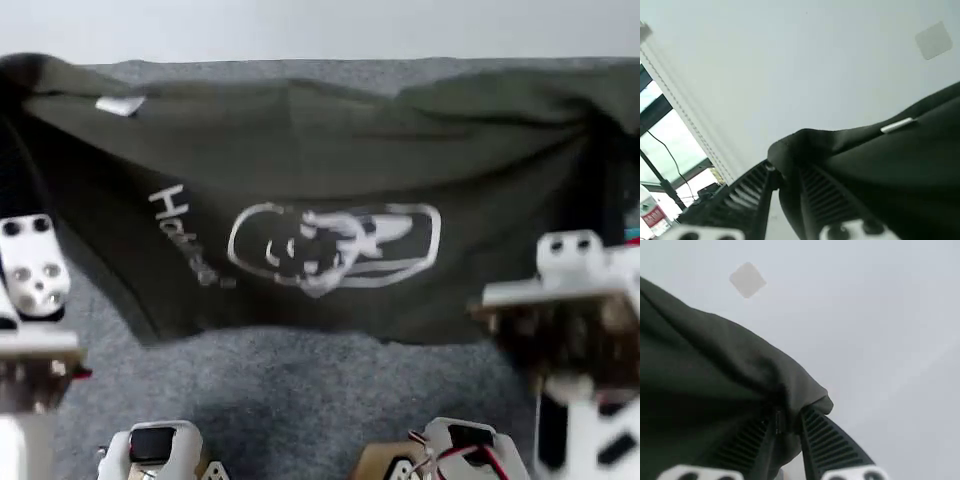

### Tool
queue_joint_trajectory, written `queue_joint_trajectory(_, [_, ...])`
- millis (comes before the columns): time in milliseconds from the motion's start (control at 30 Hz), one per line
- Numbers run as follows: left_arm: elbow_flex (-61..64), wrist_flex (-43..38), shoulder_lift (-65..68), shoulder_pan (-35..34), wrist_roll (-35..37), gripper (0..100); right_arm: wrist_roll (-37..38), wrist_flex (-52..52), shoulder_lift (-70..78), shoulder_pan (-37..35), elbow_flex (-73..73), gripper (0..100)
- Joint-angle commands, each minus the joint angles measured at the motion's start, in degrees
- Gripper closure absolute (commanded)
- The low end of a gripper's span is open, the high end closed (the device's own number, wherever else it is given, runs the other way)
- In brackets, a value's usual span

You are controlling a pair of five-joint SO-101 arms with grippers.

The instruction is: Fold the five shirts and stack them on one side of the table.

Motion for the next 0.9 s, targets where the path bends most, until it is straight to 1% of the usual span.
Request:
queue_joint_trajectory(0, [-0.92,-1.67,-2.02,-0.53,-0.97,100,0.7,2.68,-2.68,1.27,-2.11,98.7])
queue_joint_trajectory(167, [-0.92,-0.97,-6.15,-0.53,-0.97,100,1.49,7.52,-6.2,1.27,-2.11,98.7])
queue_joint_trajectory(333, [-0.92,4.92,-8.0,-0.44,-0.97,100,1.23,10.24,-6.81,1.27,-1.76,98.7])
queue_joint_trajectory(533, [-0.66,10.2,-7.65,-0.44,-0.79,100,-1.58,11.74,-4.18,1.01,0.26,98.7])
queue_joint_trajectory(700, [8.13,10.55,-7.91,-0.44,-0.79,100,-5.27,11.38,0.48,0.66,5.45,98.7])
queue_joint_trajectory(800, [14.37,10.02,-7.74,-0.26,-0.7,100,-7.12,11.21,4.26,-2.86,8.97,98.7])
queue_joint_trajectory(867, [20.09,7.03,-7.65,-0.09,-0.62,100,-8.09,11.12,7.08,-4.7,11.08,98.7])
